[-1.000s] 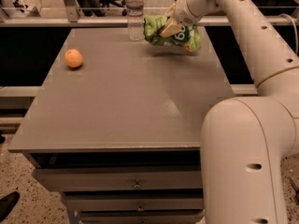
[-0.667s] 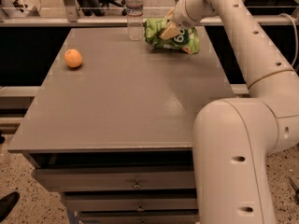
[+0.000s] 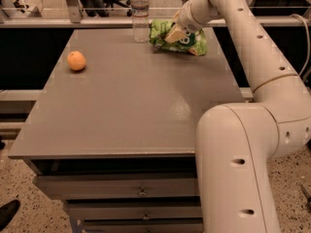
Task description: Move green rice chip bag near water bottle
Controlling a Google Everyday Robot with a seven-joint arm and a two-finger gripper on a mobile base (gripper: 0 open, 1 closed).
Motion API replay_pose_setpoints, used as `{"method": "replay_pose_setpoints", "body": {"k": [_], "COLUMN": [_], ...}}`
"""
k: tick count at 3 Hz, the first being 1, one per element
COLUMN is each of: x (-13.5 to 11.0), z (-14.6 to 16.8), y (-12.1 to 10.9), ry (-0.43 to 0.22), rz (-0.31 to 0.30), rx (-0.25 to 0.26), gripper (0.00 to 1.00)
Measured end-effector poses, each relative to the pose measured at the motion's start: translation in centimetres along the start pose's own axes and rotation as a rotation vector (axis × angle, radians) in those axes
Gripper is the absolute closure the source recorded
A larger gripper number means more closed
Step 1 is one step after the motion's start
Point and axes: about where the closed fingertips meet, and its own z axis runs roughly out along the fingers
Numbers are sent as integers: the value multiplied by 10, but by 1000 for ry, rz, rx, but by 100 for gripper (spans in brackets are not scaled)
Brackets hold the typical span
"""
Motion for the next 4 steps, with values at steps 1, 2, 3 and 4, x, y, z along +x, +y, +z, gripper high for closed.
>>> {"method": "replay_pose_setpoints", "body": {"k": [1, 2, 3, 4], "x": [0, -1, -4, -10], "z": [8, 14, 16, 15], "y": [3, 6, 7, 9], "ry": [2, 0, -4, -14], "rz": [7, 10, 9, -4], "rx": [-18, -35, -45, -57], "gripper": [36, 13, 0, 0]}}
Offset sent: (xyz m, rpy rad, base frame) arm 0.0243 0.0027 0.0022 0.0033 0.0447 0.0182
